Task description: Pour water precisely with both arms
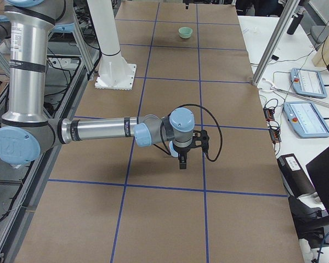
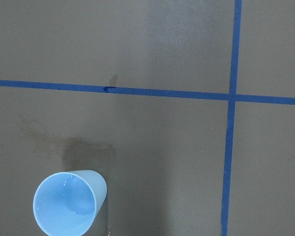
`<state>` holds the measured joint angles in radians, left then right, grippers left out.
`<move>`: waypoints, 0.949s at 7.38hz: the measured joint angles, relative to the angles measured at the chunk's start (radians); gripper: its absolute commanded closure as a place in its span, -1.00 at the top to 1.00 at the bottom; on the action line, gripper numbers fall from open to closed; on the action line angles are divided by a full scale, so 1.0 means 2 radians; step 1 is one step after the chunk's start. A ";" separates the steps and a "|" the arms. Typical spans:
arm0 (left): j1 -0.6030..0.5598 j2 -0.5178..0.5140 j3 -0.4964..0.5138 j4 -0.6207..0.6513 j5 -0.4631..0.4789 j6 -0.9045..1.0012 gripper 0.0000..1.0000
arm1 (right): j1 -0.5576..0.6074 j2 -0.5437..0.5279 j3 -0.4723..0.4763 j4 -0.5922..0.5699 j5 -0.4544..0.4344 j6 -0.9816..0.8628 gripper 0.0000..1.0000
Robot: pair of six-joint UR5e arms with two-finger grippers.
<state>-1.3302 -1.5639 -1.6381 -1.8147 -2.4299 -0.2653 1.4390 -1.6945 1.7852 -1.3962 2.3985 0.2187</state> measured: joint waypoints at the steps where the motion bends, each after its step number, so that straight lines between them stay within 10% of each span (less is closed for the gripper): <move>1: 0.025 -0.013 0.016 -0.014 0.000 -0.019 1.00 | 0.000 0.001 -0.001 0.000 -0.001 0.000 0.99; 6: 0.104 -0.056 0.082 -0.037 0.007 -0.082 1.00 | -0.001 0.004 -0.013 -0.001 0.000 0.000 0.99; 7: 0.112 -0.057 0.094 -0.047 0.007 -0.083 0.22 | -0.002 0.004 -0.016 -0.001 0.000 0.000 0.99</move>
<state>-1.1066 -1.6789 -1.4508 -1.9089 -2.4151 -0.4321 1.4346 -1.6862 1.7523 -1.3974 2.3994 0.2179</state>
